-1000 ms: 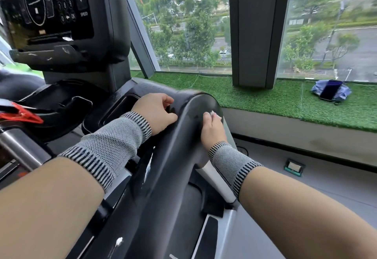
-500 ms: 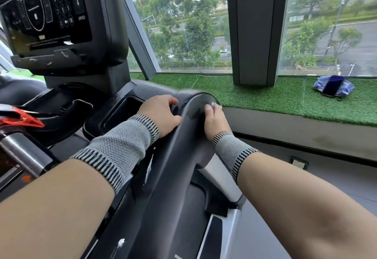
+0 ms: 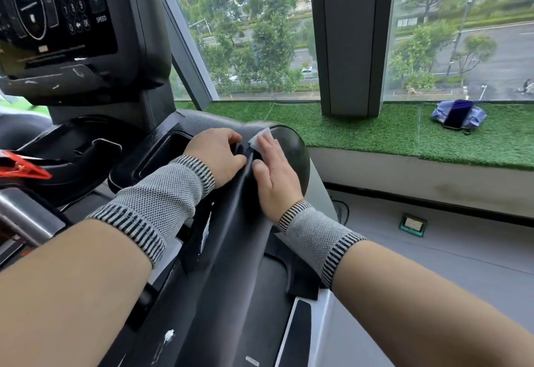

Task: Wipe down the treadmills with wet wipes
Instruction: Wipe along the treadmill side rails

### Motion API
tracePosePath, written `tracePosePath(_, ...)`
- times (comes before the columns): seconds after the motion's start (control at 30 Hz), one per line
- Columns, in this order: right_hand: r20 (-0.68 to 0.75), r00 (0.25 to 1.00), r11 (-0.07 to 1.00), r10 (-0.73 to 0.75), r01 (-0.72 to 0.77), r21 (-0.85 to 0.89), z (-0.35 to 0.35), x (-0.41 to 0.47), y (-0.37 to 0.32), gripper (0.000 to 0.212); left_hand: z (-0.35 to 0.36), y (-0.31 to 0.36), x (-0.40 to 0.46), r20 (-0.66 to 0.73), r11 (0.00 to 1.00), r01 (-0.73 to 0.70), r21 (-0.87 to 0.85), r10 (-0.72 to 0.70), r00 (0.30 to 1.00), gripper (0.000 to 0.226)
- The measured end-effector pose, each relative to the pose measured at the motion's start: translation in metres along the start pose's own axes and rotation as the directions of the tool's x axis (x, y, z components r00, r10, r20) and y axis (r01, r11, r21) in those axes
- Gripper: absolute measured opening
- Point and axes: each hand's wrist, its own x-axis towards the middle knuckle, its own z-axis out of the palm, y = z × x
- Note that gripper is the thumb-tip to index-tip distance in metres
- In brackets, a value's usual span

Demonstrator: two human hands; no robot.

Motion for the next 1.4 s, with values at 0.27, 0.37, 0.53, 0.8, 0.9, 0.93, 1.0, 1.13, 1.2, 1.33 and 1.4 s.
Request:
tracePosePath(0.27, -0.016, 0.997, 0.995, 0.076, -0.076, -0.062, 0.0, -0.025, 0.005, 0.052, -0.003, -0.007, -0.011, 0.025, 1.0, 0.016, -0.018, -0.016, 1.0, 0.048)
tracePosePath(0.37, 0.062, 0.987, 0.983, -0.147, 0.153, -0.104, 0.005, -0.041, -0.013, 0.065, -0.004, -0.006, -0.014, 0.03, 1.0, 0.015, -0.027, -0.014, 0.999, 0.05)
tracePosePath(0.53, -0.085, 0.944, 0.943, 0.32, -0.309, 0.126, 0.004, -0.025, 0.006, 0.039, -0.003, -0.005, -0.02, 0.032, 1.0, 0.014, -0.005, -0.013, 0.999, 0.055)
tracePosePath(0.8, -0.036, 0.998, 0.998, 0.048, -0.05, -0.04, 0.017, -0.042, -0.004, 0.054, 0.003, -0.004, -0.023, 0.005, 1.0, -0.001, 0.002, 0.001, 1.0, 0.053)
tracePosePath(0.9, -0.139, 0.915, 0.919, 0.379, -0.355, 0.171, 0.015, -0.036, 0.011, 0.039, 0.004, -0.005, -0.024, -0.002, 1.0, -0.005, -0.005, 0.005, 1.0, 0.051)
tracePosePath(0.93, -0.101, 0.86, 0.854, 0.5, -0.47, 0.223, 0.014, -0.035, 0.016, 0.041, 0.005, -0.005, -0.024, -0.001, 1.0, -0.009, -0.006, 0.009, 1.0, 0.051)
tracePosePath(1.0, -0.049, 0.821, 0.805, 0.569, -0.544, 0.239, 0.015, -0.037, 0.017, 0.044, 0.005, -0.005, -0.023, 0.002, 1.0, -0.012, -0.003, 0.012, 1.0, 0.051)
tracePosePath(1.13, -0.084, 0.965, 0.965, 0.249, -0.241, 0.102, 0.018, -0.047, 0.001, 0.048, 0.006, -0.005, -0.023, -0.018, 1.0, -0.013, 0.011, 0.013, 1.0, 0.05)
tracePosePath(1.2, -0.048, 0.973, 0.973, 0.224, -0.219, 0.078, 0.016, -0.045, 0.01, 0.052, 0.005, -0.004, -0.024, -0.019, 1.0, -0.004, 0.006, 0.004, 1.0, 0.05)
tracePosePath(1.33, -0.033, 0.857, 0.844, 0.513, -0.498, 0.199, 0.0, -0.034, 0.034, 0.044, 0.005, -0.003, -0.025, -0.011, 1.0, 0.003, 0.007, -0.003, 1.0, 0.049)
tracePosePath(1.4, -0.016, 0.814, 0.801, 0.581, -0.568, 0.189, -0.002, -0.033, 0.038, 0.042, 0.005, -0.002, -0.025, -0.012, 1.0, 0.011, -0.003, -0.011, 1.0, 0.05)
